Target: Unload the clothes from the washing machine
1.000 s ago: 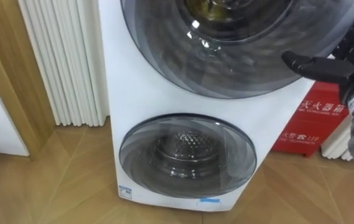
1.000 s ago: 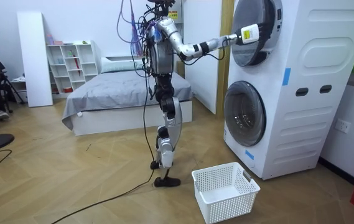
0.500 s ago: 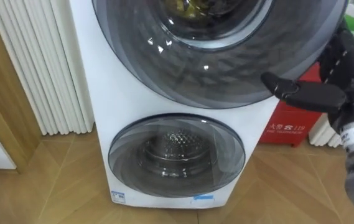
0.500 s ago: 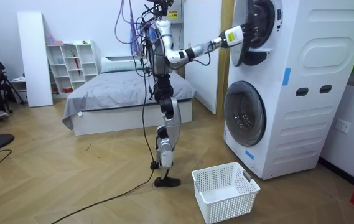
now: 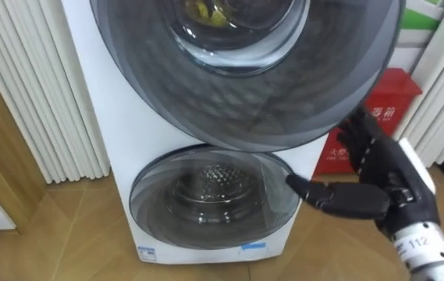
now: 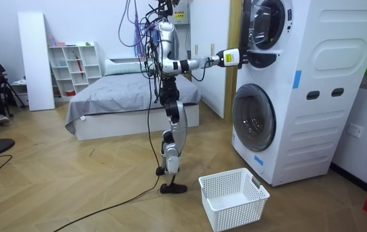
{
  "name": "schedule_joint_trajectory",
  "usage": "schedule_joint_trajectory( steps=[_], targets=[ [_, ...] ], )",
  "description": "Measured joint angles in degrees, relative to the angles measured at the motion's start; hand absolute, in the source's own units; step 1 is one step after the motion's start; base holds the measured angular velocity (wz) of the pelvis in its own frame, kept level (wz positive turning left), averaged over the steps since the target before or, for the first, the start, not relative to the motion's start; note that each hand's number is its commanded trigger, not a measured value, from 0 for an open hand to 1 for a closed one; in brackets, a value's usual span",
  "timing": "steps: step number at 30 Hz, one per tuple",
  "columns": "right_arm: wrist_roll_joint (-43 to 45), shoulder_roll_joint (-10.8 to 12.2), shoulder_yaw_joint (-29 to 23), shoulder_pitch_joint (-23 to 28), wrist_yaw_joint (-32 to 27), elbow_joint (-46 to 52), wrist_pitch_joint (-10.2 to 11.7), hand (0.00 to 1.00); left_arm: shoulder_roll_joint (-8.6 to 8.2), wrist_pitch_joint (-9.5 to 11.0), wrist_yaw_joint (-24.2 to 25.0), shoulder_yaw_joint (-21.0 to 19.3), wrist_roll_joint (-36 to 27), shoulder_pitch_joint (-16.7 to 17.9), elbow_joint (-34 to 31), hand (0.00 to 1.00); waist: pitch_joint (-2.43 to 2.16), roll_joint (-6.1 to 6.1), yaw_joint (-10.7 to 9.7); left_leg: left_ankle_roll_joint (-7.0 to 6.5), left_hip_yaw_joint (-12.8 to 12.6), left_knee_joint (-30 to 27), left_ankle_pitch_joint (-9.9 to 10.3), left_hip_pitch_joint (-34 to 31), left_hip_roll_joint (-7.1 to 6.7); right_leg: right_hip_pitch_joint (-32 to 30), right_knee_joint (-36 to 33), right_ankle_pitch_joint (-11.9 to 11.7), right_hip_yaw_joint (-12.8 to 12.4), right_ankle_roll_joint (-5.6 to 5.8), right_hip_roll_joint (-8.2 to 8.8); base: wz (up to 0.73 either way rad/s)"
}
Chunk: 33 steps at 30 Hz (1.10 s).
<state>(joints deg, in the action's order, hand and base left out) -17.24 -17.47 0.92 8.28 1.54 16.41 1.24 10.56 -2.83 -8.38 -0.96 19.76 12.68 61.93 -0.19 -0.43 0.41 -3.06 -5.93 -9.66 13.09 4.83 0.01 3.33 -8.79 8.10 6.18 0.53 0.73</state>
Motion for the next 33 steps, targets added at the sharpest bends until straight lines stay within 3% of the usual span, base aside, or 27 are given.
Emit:
schedule_joint_trajectory(
  steps=[11, 17, 26, 33],
  targets=[
    [2.16, 0.55, -0.08, 0.18, 4.96, 2.81, -0.12, 0.00, -0.46, 0.97, 0.59, 1.46, -0.86, -2.53, -0.52, 0.00, 0.03, -0.20, -0.92, 0.02, -1.81, 1.01, 0.02, 0.81, 0.16, -0.49, -0.31, -0.02, -1.79, -0.02, -0.34, -0.08],
    [2.12, 0.56, 0.06, 0.19, 7.99, 5.68, -0.13, 0.00, -0.42, 1.59, 0.55, 1.45, -2.06, -3.74, 0.08, 0.00, 0.12, -0.42, -1.80, 0.10, -3.37, 1.15, 0.07, 1.03, 0.38, -1.37, -1.03, -0.02, -4.01, -0.02, -0.82, -0.17],
    [2.09, 0.59, 0.33, -0.02, 9.83, 9.22, -0.13, 0.00, -0.36, 3.74, 0.35, 3.66, -2.27, -5.62, 1.14, 0.00, 0.06, -1.12, -1.27, 0.11, -4.10, 1.33, 0.07, 0.93, 0.46, -1.81, -1.09, -0.04, -4.61, -0.06, -0.94, -0.03],
    [2.14, 2.19, 2.68, -4.48, 11.92, 9.75, -0.24, 0.00, 0.30, 4.61, 0.14, 6.42, -2.01, -5.45, 2.32, 0.00, 0.17, -1.42, 0.40, 0.20, -4.40, 0.93, 0.07, 0.81, 0.72, -2.04, -1.16, -0.25, -4.58, -0.40, -1.09, -0.05]
  ],
)
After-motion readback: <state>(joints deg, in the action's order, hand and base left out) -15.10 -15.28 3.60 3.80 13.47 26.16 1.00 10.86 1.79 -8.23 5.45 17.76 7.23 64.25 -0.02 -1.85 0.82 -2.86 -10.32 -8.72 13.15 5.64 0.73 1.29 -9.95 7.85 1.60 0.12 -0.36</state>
